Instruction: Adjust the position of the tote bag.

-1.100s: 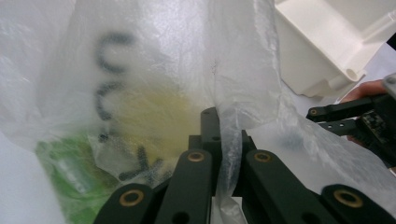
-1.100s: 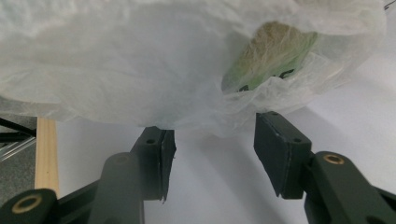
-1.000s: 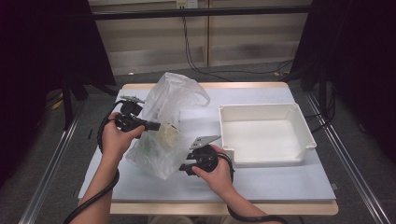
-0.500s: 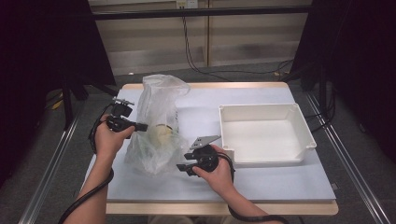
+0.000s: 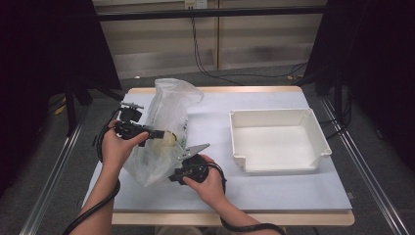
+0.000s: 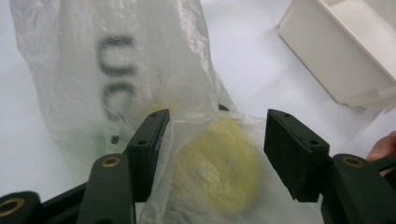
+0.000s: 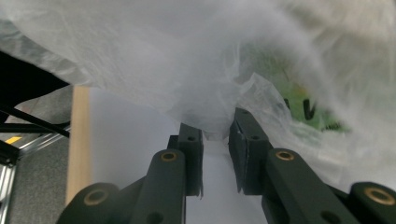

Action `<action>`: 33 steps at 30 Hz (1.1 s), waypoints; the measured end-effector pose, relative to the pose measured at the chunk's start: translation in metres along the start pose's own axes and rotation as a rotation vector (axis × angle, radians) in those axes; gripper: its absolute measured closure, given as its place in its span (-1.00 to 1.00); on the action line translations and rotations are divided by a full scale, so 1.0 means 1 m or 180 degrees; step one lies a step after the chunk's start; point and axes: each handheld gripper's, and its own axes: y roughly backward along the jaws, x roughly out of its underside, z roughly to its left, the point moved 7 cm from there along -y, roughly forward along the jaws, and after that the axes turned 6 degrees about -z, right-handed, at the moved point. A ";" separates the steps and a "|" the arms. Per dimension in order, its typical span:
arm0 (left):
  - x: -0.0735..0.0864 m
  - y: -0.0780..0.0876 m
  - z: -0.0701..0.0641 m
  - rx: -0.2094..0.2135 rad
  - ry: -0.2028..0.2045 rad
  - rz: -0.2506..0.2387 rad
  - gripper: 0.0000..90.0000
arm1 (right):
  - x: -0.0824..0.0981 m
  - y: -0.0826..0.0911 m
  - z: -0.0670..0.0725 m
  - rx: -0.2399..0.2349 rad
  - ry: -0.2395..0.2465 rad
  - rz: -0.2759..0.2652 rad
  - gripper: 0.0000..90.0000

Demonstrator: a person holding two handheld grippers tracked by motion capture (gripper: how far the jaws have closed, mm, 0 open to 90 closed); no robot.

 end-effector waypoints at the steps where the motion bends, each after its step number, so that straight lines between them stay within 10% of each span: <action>1: 0.000 0.001 0.001 -0.0024 0.0000 -0.0026 -0.15 | -0.001 -0.004 0.005 -0.0036 0.0014 -0.0018 0.66; 11: 0.006 0.015 0.010 -0.0206 -0.0087 -0.0062 -0.34 | 0.005 0.012 0.011 -0.0025 0.0069 0.0071 0.25; 22: 0.012 0.008 0.014 -0.0211 -0.0043 -0.0002 -0.31 | 0.009 0.053 -0.009 0.0261 0.0069 0.0041 -0.02; 33: 0.016 0.013 0.021 -0.0242 -0.0031 0.0066 -0.23 | -0.001 0.048 -0.036 0.0480 -0.0050 -0.0050 -0.06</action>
